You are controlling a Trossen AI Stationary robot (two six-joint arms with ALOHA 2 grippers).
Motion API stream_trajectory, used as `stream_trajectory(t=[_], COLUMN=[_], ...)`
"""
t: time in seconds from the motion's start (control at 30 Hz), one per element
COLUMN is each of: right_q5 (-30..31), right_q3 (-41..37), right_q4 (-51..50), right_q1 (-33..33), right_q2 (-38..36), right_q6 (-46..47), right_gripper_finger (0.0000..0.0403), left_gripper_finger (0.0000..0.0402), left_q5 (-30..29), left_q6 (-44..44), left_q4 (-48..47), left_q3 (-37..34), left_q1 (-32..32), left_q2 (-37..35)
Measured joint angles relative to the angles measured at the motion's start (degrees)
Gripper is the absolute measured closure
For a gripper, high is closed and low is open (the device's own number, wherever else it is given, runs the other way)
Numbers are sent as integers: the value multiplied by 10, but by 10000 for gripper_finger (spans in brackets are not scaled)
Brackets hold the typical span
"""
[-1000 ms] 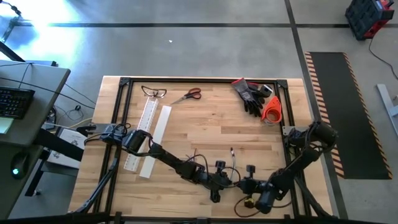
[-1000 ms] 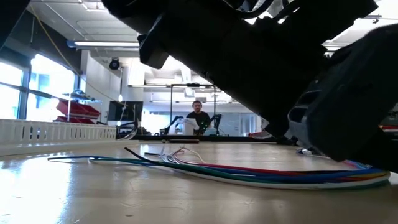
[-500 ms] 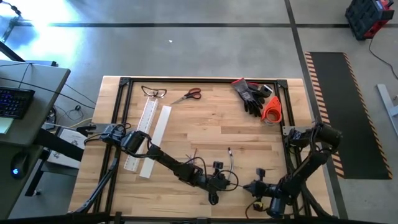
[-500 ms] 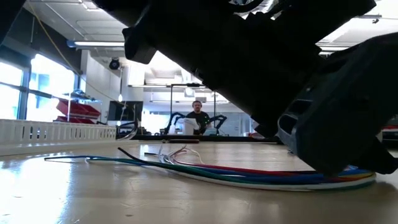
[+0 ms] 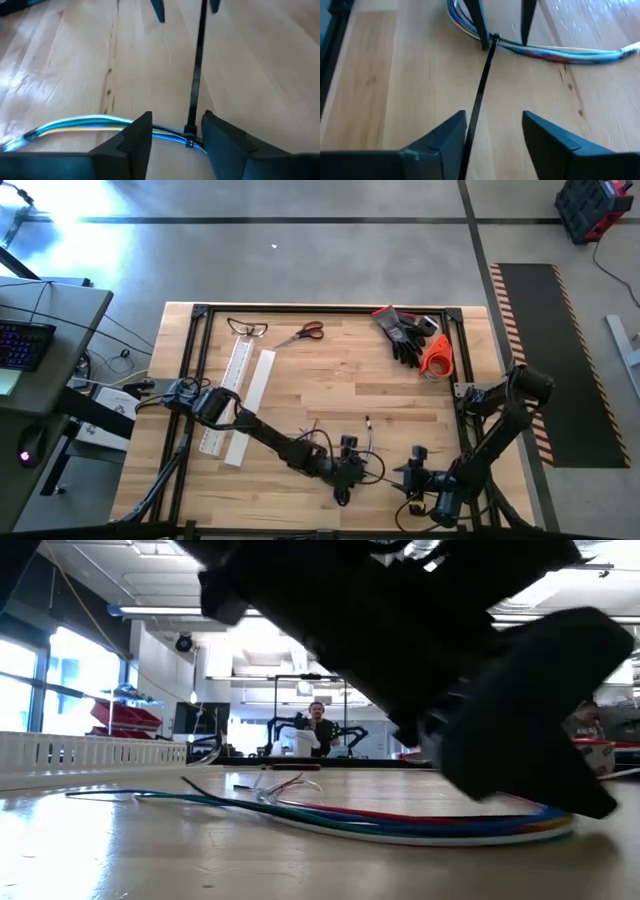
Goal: Ziptie cables
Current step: Wrap the black zip tie around the cable, then put the zip-tied cable into the white cable duct
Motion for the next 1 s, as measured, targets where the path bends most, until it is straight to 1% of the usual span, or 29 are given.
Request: stream_trajectory(t=[0.07, 0.13, 0.27, 0.37, 0.5, 0.57, 0.63, 0.73, 0.8, 0.83, 0.87, 0.93, 1.0], right_q5=[6, 16, 30, 30, 30, 30, 31, 33, 33, 34, 34, 34, 34], right_q3=[0, 0, 0, 0, 0, 0, 0, 0, 0, 0, 0, 0, 0], right_q4=[16, 40, 88, 108, 120, 120, 115, 107, 105, 105, 105, 105, 103], right_q1=[-7, -15, -35, -50, -63, -67, -66, -66, -66, -66, -66, -66, -66], right_q2=[0, 1, 1, 1, 1, 1, 1, 1, 1, 1, 1, 1, 1], right_q6=[-26, -59, -125, -163, -202, -219, -228, -226, -225, -225, -225, -225, -225], right_gripper_finger=[212, 207, 211, 219, 224, 224, 225, 225, 225, 225, 225, 225, 225], left_gripper_finger=[241, 235, 233, 235, 236, 236, 236, 236, 236, 236, 236, 236, 234], left_q5=[0, 0, 0, -6, -36, -57, -101, -221, -300, -325, -338, -343, -348], left_q6=[1, 1, -4, 0, 0, -9, -39, -131, -226, -286, -350, -484, -594], left_q4=[-25, -49, -83, -86, -85, -102, -137, -223, -312, -368, -436, -575, -700], left_q3=[0, 0, 1, 1, 2, 2, 1, 1, 2, 2, 2, 2, 2], left_q1=[-1, -1, -3, -8, -16, -21, -26, -36, -40, -40, -39, -35, -32], left_q2=[-14, -30, -49, -60, -75, -76, -77, -90, -104, -114, -126, -150, -170])
